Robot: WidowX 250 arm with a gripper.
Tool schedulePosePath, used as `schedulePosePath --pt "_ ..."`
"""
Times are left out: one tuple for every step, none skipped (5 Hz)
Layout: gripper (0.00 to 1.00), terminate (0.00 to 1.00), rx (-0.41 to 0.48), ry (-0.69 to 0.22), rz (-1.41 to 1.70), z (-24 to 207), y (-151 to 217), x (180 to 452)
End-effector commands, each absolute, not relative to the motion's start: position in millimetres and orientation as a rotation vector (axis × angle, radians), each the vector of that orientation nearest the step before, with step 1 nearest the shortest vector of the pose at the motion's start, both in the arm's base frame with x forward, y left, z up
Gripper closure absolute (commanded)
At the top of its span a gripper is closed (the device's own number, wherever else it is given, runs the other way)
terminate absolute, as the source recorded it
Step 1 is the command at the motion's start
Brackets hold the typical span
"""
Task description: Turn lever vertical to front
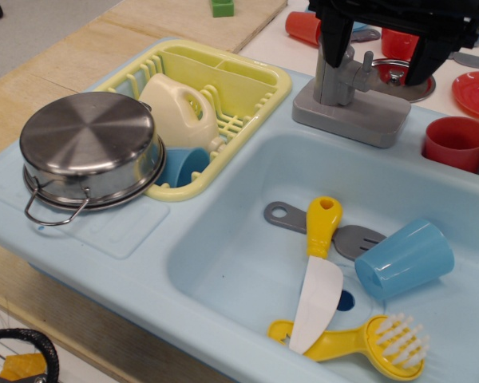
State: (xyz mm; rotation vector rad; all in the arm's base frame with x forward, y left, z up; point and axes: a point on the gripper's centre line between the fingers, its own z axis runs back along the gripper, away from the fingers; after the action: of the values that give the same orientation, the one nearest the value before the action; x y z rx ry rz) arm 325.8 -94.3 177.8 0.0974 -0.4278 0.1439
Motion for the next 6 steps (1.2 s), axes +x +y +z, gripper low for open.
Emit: schedulePosePath --pt "0.0 0.0 0.076 -0.476 0.14 190 -88 336" --pt "0.0 0.0 0.065 -0.483 0.137 186 -86 339" --pt "0.0 0.0 0.062 -0.49 0.152 182 -86 343" --pt "1.0 0.0 0.06 -0.495 0.193 179 -85 342" --pt "1.0 0.0 0.066 -0.484 0.212 179 -85 340" --pt "1.0 0.0 0.063 -0.479 0.257 175 -81 329"
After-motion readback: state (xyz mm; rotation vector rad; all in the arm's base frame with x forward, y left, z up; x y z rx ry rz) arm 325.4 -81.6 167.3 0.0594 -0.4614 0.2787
